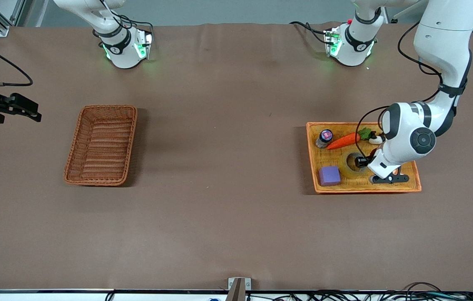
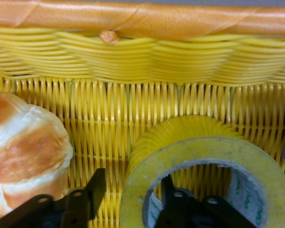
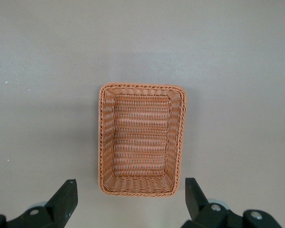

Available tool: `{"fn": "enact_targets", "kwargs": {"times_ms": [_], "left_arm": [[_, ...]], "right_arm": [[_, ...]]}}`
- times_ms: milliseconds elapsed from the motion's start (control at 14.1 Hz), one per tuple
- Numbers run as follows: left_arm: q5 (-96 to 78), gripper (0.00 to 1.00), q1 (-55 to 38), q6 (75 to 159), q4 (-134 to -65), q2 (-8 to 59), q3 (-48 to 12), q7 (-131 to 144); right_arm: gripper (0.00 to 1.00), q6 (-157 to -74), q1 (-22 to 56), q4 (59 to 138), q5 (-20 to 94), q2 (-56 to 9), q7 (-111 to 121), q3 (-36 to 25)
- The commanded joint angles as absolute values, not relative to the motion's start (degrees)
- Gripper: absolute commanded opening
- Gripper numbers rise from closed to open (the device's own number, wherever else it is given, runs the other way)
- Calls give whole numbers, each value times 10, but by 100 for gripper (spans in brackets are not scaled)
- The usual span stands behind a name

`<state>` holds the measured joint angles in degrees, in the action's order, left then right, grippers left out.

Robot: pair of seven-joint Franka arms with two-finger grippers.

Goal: Move tape to another basket
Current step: 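Lower the left gripper into the tape roll and close on it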

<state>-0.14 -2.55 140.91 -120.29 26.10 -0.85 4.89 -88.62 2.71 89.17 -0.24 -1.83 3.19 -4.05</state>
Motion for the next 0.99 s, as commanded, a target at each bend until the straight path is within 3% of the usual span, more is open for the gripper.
{"fn": "enact_targets", "kwargs": {"times_ms": [0,142,426,639,923], "left_arm": [[9,9,-17,1414,-1213,236,-8,53],[9,0,-16,1387,-1214,214,-9,58],[9,0,-18,1272,-1180,140,-17,57],[8,0,-17,1129,-1073,138,-72,85],[9,2,-25,1113,-993,172,-176,173]], "right_arm": [[100,-889,18,911,-3,1,36,-33],[100,-890,18,911,-3,-1,36,-33],[100,-889,16,911,-3,-1,36,-34],[100,-889,15,911,-3,-1,36,-35],[100,-888,14,911,-3,-1,36,-34]]}}
